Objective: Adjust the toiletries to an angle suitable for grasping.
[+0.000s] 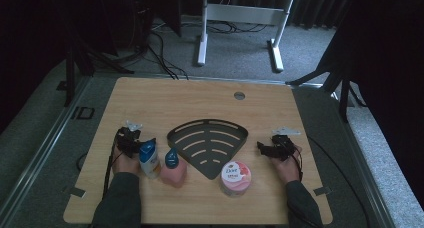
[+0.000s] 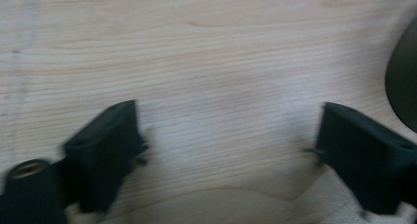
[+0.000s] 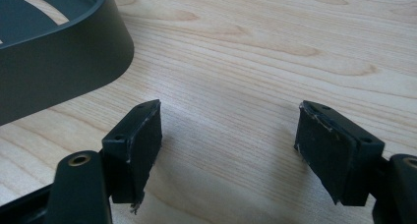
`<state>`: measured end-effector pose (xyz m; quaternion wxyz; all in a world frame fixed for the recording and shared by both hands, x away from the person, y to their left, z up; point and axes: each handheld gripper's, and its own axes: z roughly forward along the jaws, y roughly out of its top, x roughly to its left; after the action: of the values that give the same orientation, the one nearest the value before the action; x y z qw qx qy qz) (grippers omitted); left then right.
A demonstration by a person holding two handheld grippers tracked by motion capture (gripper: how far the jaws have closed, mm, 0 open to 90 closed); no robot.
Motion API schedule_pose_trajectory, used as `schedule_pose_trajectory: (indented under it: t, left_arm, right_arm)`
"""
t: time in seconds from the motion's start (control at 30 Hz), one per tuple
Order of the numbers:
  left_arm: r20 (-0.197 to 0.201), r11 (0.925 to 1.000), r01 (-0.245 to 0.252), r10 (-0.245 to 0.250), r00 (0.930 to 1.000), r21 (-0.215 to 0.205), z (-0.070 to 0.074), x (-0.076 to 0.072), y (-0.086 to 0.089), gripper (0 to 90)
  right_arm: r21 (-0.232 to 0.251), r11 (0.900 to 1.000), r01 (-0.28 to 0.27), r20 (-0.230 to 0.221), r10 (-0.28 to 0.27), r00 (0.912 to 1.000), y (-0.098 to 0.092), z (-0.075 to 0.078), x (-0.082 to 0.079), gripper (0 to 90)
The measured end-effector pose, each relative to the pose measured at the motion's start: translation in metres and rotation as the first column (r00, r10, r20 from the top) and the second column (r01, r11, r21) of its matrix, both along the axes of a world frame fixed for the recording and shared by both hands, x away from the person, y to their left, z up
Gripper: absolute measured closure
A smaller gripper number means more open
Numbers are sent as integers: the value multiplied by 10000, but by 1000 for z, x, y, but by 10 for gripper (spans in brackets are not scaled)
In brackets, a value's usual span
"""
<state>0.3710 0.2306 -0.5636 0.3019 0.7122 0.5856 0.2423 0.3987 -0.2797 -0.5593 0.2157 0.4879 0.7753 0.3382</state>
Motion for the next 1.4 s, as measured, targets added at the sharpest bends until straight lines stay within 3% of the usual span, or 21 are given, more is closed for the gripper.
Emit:
schedule_pose_trajectory:
  t: [0.33,0.5,0.77,0.97,1.27,1.4]
  left_arm:
    - [80,10000,48,-48,10000,-2,1,-1,2,251]
    - [-33,10000,15,-15,10000,38,5,-4,2,391]
    - [348,9980,375,-358,9988,-512,22,-15,4,437]
    - [418,9963,525,-497,9979,-680,30,-25,6,487]
    - [129,9956,588,-580,9982,-724,32,-42,13,762]
    - [136,9916,711,-700,9975,-1085,34,-52,16,891]
  right_arm:
    - [-1,10000,0,-2,0,10000,0,0,0,252]
    - [2,10000,-1,-4,1,10000,0,0,0,252]
    - [3,10000,0,-6,0,10000,0,0,0,252]
    - [-1,10000,-15,-7,15,10000,0,0,0,252]
    - [-1,10000,-25,-6,25,10000,0,0,0,252]
    - [-1,10000,-27,-6,27,10000,0,0,0,252]
